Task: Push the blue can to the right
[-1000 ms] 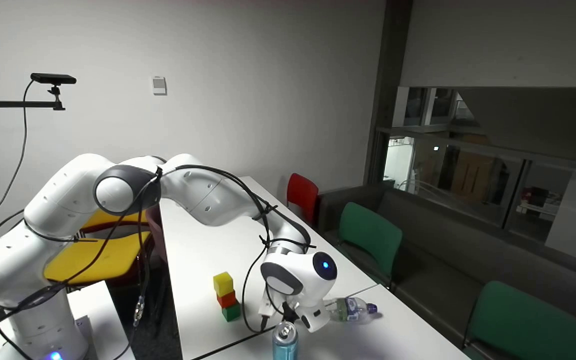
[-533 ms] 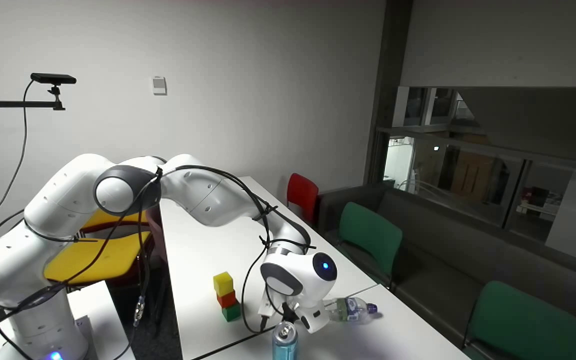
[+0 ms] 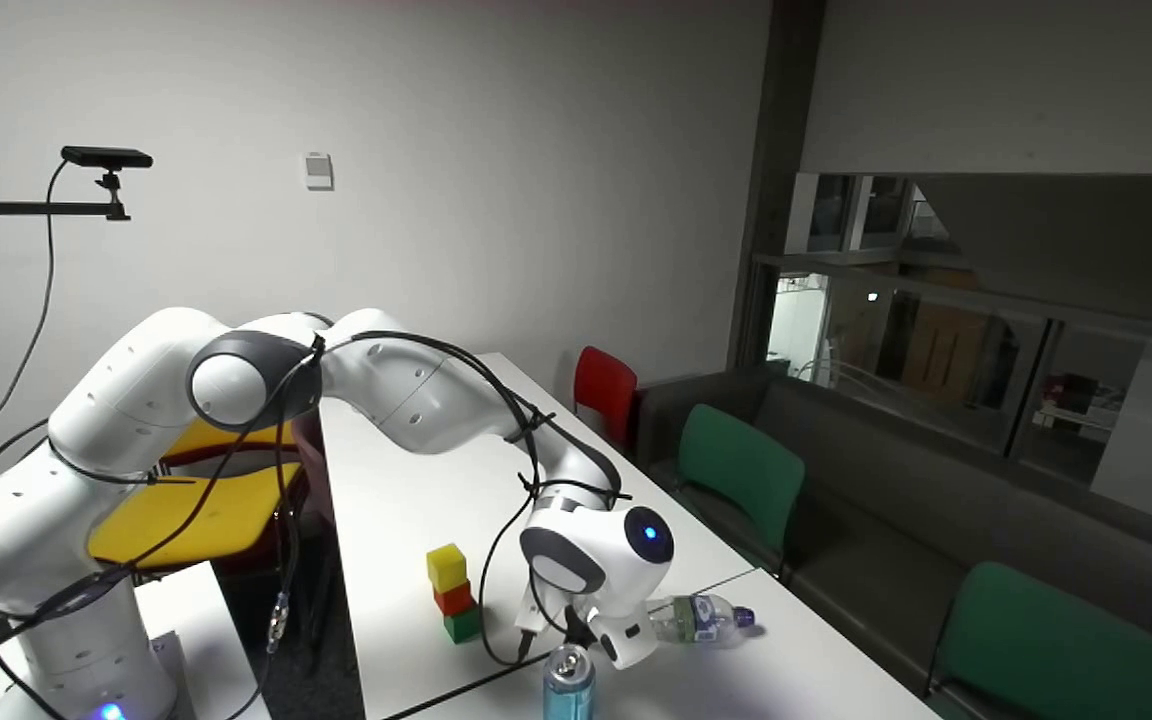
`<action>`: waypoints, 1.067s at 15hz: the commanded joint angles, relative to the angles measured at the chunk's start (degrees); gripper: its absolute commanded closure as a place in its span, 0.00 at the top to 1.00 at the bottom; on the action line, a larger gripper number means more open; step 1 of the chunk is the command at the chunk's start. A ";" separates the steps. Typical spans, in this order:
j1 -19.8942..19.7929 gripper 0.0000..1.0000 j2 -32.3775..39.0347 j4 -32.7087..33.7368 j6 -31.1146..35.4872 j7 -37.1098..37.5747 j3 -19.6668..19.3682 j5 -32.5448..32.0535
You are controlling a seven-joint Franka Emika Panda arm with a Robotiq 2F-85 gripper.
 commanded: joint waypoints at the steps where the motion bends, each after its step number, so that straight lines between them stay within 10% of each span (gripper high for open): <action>1: 0.50 1.00 -0.73 -1.31 1.56 2.19 -0.84 -0.26; 16: 0.97 1.00 -0.34 -2.00 2.74 4.83 -3.16 -2.61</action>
